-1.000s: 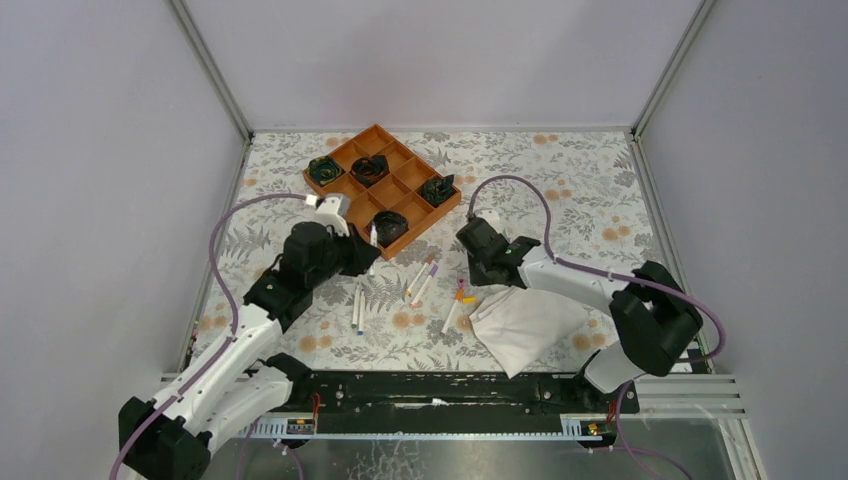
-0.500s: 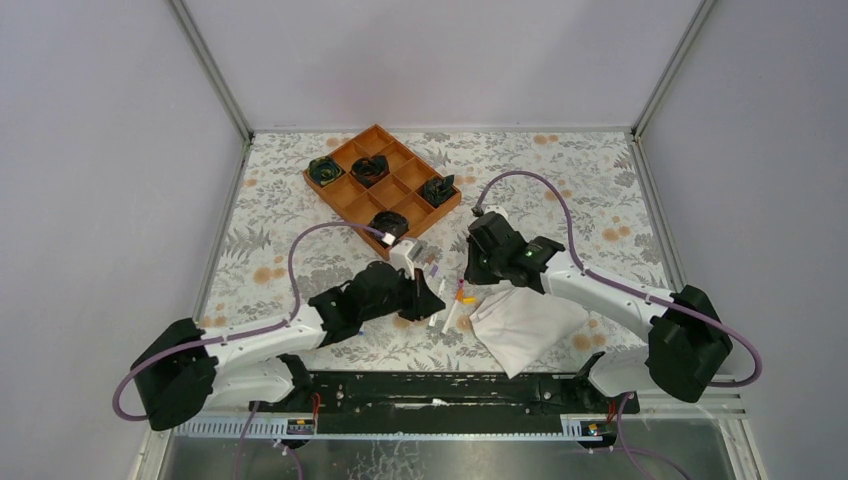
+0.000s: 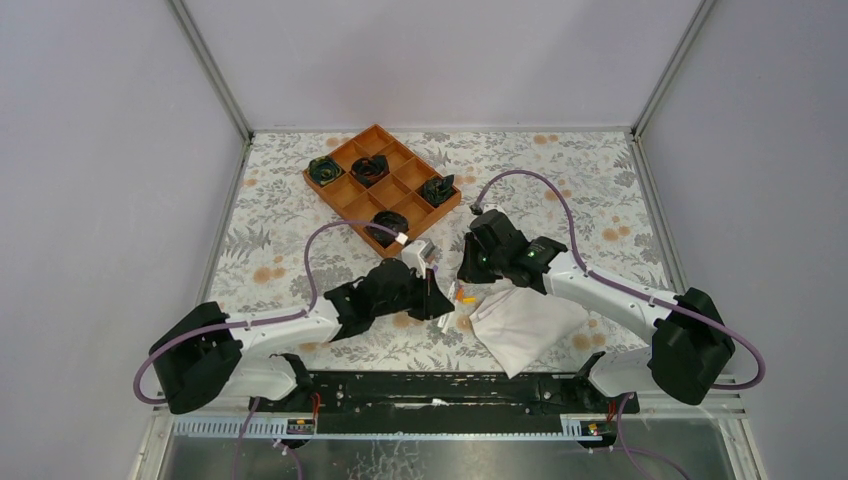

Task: Insert the pens into the pen caps
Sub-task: Insert the pen cap onto the pen.

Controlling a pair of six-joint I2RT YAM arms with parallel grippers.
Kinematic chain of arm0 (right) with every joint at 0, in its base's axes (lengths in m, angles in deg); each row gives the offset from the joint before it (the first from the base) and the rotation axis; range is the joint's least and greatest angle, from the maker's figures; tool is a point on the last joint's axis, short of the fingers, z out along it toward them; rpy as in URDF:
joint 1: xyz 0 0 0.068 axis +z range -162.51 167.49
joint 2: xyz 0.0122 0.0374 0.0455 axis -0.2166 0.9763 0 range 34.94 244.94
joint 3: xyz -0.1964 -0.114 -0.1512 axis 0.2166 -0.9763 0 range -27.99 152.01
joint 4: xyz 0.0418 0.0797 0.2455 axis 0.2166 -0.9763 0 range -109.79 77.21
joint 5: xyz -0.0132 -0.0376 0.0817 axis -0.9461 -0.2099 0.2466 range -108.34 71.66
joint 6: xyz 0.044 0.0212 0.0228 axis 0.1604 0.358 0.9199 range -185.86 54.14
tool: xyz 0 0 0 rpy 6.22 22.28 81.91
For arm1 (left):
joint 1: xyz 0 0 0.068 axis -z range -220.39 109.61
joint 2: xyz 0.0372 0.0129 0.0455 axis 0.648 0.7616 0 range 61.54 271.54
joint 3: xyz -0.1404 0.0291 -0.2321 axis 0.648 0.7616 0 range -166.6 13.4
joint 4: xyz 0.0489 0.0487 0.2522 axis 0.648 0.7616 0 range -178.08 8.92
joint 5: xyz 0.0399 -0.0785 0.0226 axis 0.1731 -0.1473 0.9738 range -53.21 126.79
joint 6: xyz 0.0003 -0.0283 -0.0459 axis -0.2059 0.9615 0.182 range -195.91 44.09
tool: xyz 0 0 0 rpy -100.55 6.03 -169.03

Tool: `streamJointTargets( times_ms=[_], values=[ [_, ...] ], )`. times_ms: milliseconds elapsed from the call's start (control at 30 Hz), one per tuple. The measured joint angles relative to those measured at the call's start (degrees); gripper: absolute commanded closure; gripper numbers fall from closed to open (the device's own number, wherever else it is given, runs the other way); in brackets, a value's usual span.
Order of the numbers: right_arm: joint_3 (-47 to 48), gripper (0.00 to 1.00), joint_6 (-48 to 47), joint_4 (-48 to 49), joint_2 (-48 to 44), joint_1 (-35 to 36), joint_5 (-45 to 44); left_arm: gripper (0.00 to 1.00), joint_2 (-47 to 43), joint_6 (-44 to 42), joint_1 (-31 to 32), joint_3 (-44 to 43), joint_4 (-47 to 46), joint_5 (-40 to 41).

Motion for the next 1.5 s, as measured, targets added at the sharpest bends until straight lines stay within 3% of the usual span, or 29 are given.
streamJointTargets(
  times_ms=[1500],
  values=[
    [0.0,1.0,1.4,1.1,-2.5,0.0,-0.1,1.0,2.6,2.3,1.5,-2.5,-0.3,-1.5]
  ],
)
